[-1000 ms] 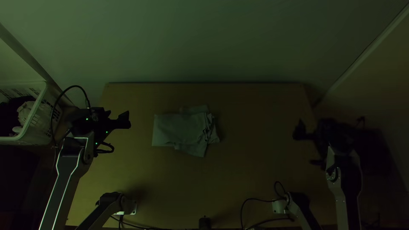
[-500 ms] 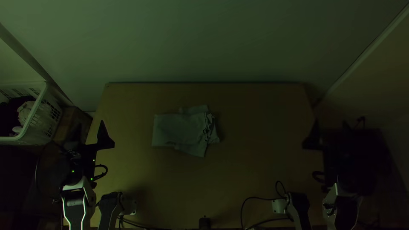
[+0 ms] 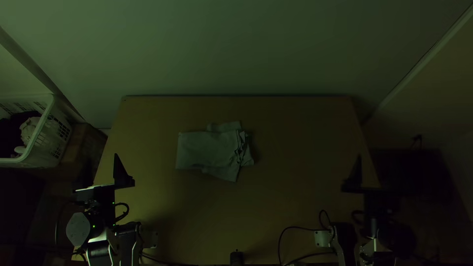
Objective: Fold the t-shirt
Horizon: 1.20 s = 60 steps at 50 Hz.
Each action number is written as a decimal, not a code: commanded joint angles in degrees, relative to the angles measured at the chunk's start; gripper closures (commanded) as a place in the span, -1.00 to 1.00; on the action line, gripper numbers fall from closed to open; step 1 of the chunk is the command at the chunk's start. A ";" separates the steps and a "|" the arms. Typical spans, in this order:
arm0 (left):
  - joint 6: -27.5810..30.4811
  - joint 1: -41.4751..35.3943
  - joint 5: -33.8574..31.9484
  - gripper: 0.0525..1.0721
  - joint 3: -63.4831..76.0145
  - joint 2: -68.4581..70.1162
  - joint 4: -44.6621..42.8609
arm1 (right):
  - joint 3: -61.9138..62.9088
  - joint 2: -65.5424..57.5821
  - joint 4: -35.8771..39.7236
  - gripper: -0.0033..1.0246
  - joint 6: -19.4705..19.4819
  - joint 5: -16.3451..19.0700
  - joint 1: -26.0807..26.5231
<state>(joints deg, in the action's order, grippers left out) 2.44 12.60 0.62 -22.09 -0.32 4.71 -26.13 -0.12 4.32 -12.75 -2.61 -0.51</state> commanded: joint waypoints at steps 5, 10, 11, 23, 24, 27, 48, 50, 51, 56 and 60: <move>-0.06 -1.09 -0.54 -0.92 5.30 0.40 -7.26 | 7.41 0.56 -7.57 -0.91 -1.31 0.33 -2.91; -2.17 -2.14 -0.54 -0.92 7.41 0.49 -9.54 | 13.56 0.56 -16.01 -0.91 0.10 0.24 -2.91; -2.17 -2.32 -0.54 -0.92 8.11 0.49 -10.42 | 15.06 0.56 -18.73 -0.91 0.27 0.33 -2.91; -2.17 -3.55 -0.54 -0.92 17.96 0.49 -21.41 | 24.02 0.65 -23.48 -0.91 2.82 0.33 -5.73; -2.17 -3.55 -0.54 -0.92 18.66 0.49 -21.67 | 24.72 0.65 -23.48 -0.91 3.00 0.24 -5.73; -2.35 -3.90 -0.54 -0.92 20.15 0.49 -21.59 | 26.04 0.56 -22.42 -0.91 3.96 0.24 -5.73; -3.14 -7.94 -0.54 -0.92 21.91 0.14 -4.01 | 25.69 -0.14 -3.61 -0.91 14.25 -0.02 -0.89; -3.14 -7.33 -0.54 -0.92 21.91 0.23 -4.01 | 25.69 0.12 -3.61 -0.91 15.30 0.06 -0.37; -3.14 -7.06 -0.54 -0.92 21.91 0.32 -4.09 | 25.69 0.30 -3.70 -0.91 15.30 0.06 -0.19; -3.14 -6.98 -0.62 -0.92 21.91 0.32 -4.27 | 25.69 0.21 -3.79 -0.91 15.13 0.06 0.16; -3.14 -6.98 -0.62 -0.92 21.91 0.32 -4.27 | 25.69 0.30 -3.79 -0.91 15.13 0.06 0.07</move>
<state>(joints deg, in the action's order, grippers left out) 0.01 5.37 0.25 -2.68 -0.10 -0.89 -1.17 -0.03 -0.75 1.08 -2.13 -0.67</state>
